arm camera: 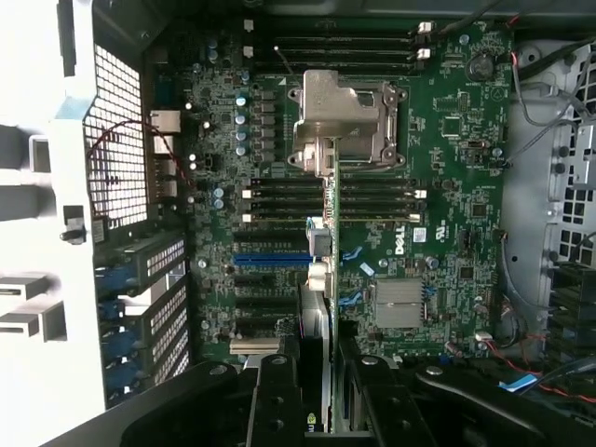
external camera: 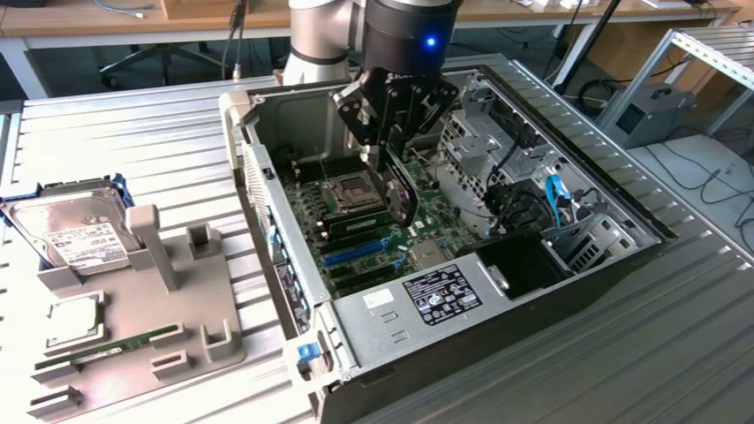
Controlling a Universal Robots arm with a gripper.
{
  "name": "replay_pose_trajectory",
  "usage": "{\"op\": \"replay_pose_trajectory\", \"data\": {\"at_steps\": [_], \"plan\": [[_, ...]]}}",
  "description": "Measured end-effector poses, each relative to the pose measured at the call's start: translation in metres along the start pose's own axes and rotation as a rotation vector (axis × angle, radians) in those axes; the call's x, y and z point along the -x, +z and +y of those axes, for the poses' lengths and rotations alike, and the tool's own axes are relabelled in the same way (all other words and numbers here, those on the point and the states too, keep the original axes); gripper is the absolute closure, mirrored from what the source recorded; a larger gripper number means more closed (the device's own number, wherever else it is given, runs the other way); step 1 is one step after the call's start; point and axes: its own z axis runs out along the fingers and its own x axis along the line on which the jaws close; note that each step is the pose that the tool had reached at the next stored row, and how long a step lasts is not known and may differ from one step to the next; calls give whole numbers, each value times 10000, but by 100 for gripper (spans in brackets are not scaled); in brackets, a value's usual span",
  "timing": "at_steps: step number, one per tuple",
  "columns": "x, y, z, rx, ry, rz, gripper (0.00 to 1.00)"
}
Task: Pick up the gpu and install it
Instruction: 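Pick up the gpu and move the gpu toward the slot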
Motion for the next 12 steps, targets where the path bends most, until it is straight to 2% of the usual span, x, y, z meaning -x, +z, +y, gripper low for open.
{"op": "replay_pose_trajectory", "data": {"at_steps": [12], "plan": [[61,31,2,-38,-1,0,74]]}}
